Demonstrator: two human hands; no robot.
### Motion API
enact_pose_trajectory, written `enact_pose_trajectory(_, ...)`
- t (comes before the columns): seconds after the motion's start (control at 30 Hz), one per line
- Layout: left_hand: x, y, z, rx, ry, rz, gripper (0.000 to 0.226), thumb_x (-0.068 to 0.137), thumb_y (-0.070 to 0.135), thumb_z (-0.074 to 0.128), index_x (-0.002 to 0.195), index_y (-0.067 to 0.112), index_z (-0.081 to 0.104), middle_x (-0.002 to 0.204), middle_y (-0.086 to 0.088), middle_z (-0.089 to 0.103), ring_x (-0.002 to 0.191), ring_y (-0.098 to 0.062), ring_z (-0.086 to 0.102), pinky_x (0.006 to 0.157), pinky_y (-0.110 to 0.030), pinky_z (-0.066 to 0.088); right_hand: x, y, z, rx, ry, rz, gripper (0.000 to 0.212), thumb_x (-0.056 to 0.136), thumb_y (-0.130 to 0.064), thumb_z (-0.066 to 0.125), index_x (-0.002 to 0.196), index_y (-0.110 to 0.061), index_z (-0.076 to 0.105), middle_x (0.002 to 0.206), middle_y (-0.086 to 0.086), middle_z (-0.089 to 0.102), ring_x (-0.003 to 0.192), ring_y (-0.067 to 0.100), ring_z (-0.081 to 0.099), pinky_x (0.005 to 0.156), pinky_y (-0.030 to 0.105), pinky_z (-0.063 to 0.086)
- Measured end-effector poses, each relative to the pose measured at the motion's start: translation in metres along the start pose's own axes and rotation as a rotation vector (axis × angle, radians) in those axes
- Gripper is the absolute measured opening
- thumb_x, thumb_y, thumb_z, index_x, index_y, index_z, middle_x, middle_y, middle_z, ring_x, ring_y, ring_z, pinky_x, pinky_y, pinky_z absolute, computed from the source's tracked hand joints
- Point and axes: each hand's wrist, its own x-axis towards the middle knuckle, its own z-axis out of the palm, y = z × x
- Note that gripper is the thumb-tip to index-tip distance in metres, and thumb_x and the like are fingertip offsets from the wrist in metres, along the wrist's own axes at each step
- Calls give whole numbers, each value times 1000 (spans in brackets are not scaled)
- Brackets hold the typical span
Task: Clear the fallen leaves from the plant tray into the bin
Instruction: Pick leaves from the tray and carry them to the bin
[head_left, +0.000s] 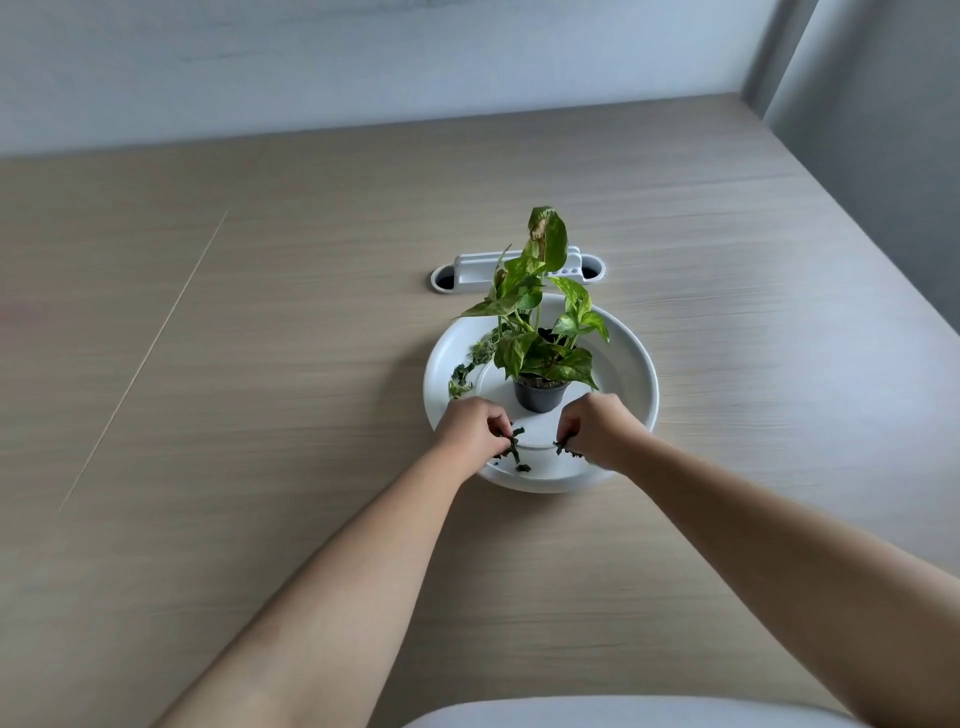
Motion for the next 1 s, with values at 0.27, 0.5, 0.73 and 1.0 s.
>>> enact_pose_trajectory(0.27,-12,17,-12,-91,41,9,7,74,5,76,81,7,75,91,-7,74,75,-11,59,72,-18,47,-20,-10,-31,128,89,44,14,77,2,65,84,-4,74,88,12,75,67,16,61,54,10,45)
enact_pose_trajectory(0.5,-31,63,11,-150,12,59,7,74,6,74,79,10,74,71,3,66,63,-6,60,48,-4,44,-69,27,-62,176,213,92,14,75,2,66,81,-7,76,69,7,67,66,20,63,66,31,58)
enact_pose_trajectory(0.73,-59,193,86,-169,-107,246,10,72,0,70,78,6,74,66,-4,68,58,-11,63,53,-9,48,-173,140,-116,271,361,268,16,76,4,62,79,-6,74,71,13,67,59,21,57,43,18,41)
enact_pose_trajectory(1.0,-164,396,265,-97,-432,576,12,72,-8,68,80,-1,73,61,-3,63,54,-15,62,64,-25,59,-384,339,-148,388,622,620,18,73,5,65,72,-10,74,69,10,68,63,19,64,74,33,58)
